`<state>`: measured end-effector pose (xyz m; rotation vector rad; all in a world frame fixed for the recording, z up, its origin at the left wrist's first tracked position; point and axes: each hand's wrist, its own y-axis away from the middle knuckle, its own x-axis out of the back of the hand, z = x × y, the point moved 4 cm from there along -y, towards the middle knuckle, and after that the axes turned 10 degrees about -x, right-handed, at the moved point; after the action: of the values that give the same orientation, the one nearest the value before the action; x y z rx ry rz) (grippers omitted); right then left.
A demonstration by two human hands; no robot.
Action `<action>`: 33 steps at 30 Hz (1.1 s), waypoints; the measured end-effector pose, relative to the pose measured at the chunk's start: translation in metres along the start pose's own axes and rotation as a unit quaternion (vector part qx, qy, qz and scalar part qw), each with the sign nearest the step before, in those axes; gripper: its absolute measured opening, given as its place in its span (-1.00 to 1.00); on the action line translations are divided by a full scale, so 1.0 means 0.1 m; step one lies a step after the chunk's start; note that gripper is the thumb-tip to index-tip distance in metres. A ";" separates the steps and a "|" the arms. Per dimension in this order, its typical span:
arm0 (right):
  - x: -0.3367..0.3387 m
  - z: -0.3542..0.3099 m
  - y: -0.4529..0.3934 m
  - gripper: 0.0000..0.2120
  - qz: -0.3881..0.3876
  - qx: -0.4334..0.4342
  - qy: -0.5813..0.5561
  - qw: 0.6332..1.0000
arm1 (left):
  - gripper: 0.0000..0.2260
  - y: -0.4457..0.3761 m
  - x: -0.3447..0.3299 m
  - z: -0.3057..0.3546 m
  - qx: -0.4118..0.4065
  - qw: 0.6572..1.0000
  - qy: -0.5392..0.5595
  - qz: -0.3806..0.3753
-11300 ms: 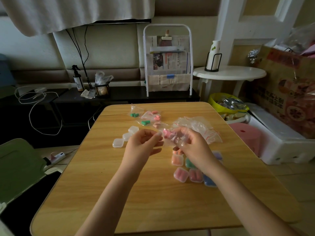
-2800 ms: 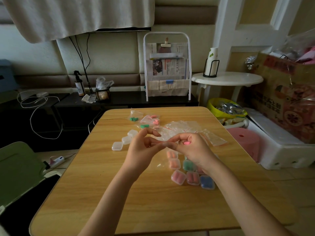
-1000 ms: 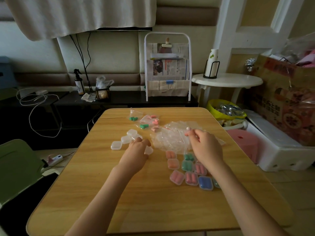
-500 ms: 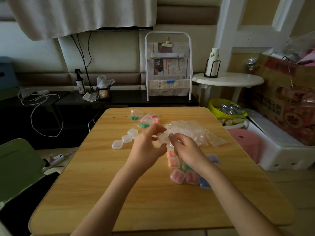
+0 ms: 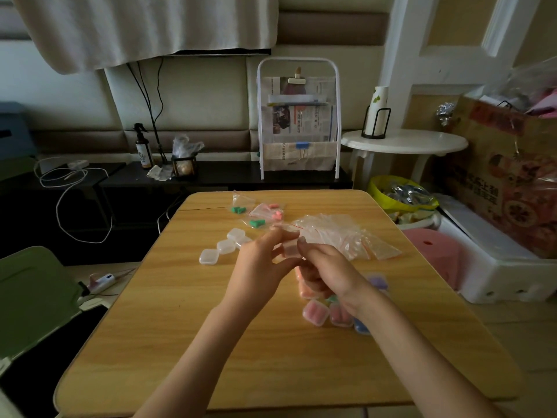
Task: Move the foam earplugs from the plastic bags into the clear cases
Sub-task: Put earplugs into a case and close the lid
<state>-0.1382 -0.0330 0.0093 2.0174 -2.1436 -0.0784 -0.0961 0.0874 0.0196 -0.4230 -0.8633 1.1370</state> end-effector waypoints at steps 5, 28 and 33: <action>-0.01 0.01 -0.02 -0.63 0.003 -0.014 0.016 1.000 | -0.67 0.00 0.01 -0.03 0.009 1.000 -0.011 -0.014; 0.07 0.06 -0.04 -0.74 0.072 0.050 0.185 0.979 | -0.71 -0.01 0.08 -0.10 0.101 0.990 0.022 -0.098; 0.12 0.00 -0.05 -0.76 0.082 0.141 0.240 0.957 | -0.81 0.04 0.02 -0.16 0.185 0.967 0.128 -0.119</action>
<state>-0.1343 -0.0457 0.0096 1.7389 -2.0674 0.7053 -0.0862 0.0929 0.0078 -0.1450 -0.4473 0.9673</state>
